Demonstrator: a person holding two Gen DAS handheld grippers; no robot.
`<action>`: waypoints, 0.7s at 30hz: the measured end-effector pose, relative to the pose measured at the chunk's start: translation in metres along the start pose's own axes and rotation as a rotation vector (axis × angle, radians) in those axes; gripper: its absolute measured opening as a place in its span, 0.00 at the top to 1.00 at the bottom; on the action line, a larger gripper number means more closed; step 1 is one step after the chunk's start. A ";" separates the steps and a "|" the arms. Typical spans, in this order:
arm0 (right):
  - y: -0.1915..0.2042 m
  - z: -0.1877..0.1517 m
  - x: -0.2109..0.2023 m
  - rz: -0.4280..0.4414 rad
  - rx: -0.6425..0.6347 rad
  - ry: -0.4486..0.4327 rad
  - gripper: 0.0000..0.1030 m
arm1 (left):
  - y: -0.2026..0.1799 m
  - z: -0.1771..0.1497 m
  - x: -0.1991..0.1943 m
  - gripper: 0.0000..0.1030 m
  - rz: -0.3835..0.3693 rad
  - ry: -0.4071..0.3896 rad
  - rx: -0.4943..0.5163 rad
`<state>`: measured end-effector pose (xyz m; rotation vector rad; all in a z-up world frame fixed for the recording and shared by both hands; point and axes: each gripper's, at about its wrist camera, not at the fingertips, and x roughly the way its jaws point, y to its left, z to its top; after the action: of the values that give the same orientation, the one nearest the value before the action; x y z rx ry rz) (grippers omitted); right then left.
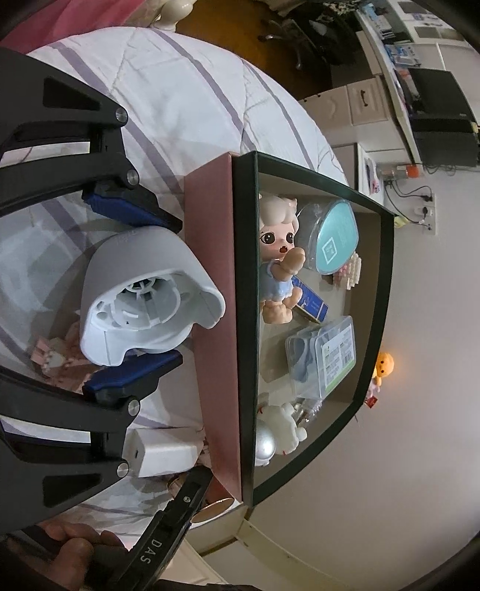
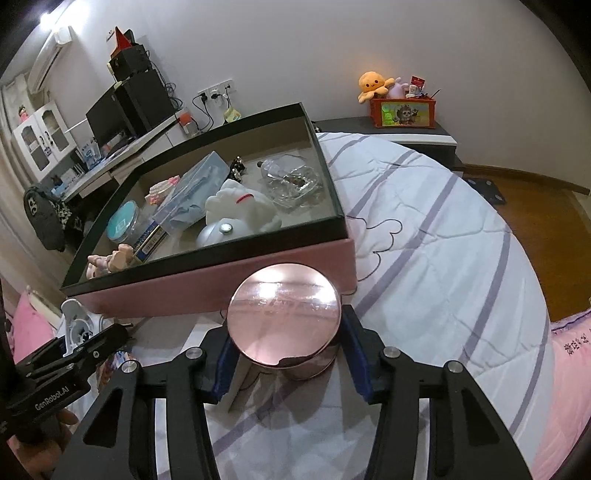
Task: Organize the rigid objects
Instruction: 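Grasp the white hair-dryer part with the left tool while the right tool grasps the rose-gold jar, then carry the white part and rose-gold jar over the tray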
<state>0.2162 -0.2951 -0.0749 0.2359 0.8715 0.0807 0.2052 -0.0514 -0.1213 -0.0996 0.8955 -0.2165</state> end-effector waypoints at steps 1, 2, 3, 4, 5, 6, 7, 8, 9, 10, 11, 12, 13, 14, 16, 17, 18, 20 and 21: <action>0.000 -0.001 -0.002 0.001 0.001 -0.002 0.50 | 0.000 0.000 -0.002 0.37 -0.002 -0.002 0.000; 0.000 -0.002 -0.004 0.001 0.002 -0.004 0.50 | 0.000 -0.001 -0.004 0.37 -0.004 -0.005 0.000; 0.000 -0.003 -0.006 0.001 0.004 -0.007 0.50 | 0.000 -0.001 -0.006 0.37 -0.005 -0.008 0.000; 0.000 -0.004 -0.009 0.002 0.005 -0.011 0.50 | 0.000 -0.001 -0.008 0.37 -0.005 -0.010 0.001; -0.001 -0.004 -0.011 0.002 0.005 -0.014 0.50 | 0.001 -0.001 -0.010 0.37 -0.005 -0.015 0.002; -0.001 -0.004 -0.014 0.002 0.004 -0.018 0.50 | 0.001 -0.001 -0.012 0.37 -0.005 -0.019 0.002; 0.000 -0.004 -0.017 0.002 0.002 -0.022 0.50 | 0.001 -0.001 -0.014 0.37 -0.005 -0.023 0.002; 0.000 -0.004 -0.021 0.001 0.000 -0.028 0.50 | 0.002 -0.001 -0.018 0.37 -0.004 -0.028 0.002; 0.001 -0.004 -0.023 0.002 -0.002 -0.031 0.50 | 0.002 0.000 -0.021 0.37 -0.005 -0.034 0.002; 0.001 -0.004 -0.026 0.003 -0.005 -0.036 0.50 | 0.002 0.000 -0.024 0.37 -0.005 -0.038 0.002; 0.002 -0.003 -0.030 0.004 -0.008 -0.041 0.50 | 0.003 0.001 -0.029 0.37 -0.006 -0.047 0.003; 0.004 -0.003 -0.034 0.005 -0.013 -0.048 0.50 | 0.004 0.002 -0.032 0.37 -0.007 -0.053 0.005; 0.006 -0.002 -0.037 0.008 -0.018 -0.055 0.50 | 0.004 0.002 -0.035 0.37 -0.007 -0.060 0.006; 0.008 -0.002 -0.040 0.010 -0.024 -0.060 0.50 | 0.004 0.003 -0.039 0.37 -0.008 -0.068 0.008; 0.012 0.000 -0.046 0.013 -0.036 -0.071 0.50 | 0.004 0.005 -0.044 0.37 -0.008 -0.082 0.011; 0.013 0.000 -0.047 0.015 -0.039 -0.073 0.50 | 0.004 0.006 -0.045 0.37 -0.006 -0.085 0.014; 0.015 0.000 -0.047 0.017 -0.043 -0.074 0.50 | 0.004 0.006 -0.046 0.37 -0.006 -0.088 0.015; 0.016 0.000 -0.048 0.020 -0.045 -0.075 0.50 | 0.006 0.005 -0.047 0.37 -0.009 -0.085 0.009; 0.017 0.000 -0.048 0.023 -0.046 -0.074 0.50 | 0.007 0.005 -0.048 0.37 -0.009 -0.085 0.008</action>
<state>0.1860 -0.2869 -0.0349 0.2051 0.7925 0.1129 0.1810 -0.0337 -0.0829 -0.1050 0.8092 -0.2230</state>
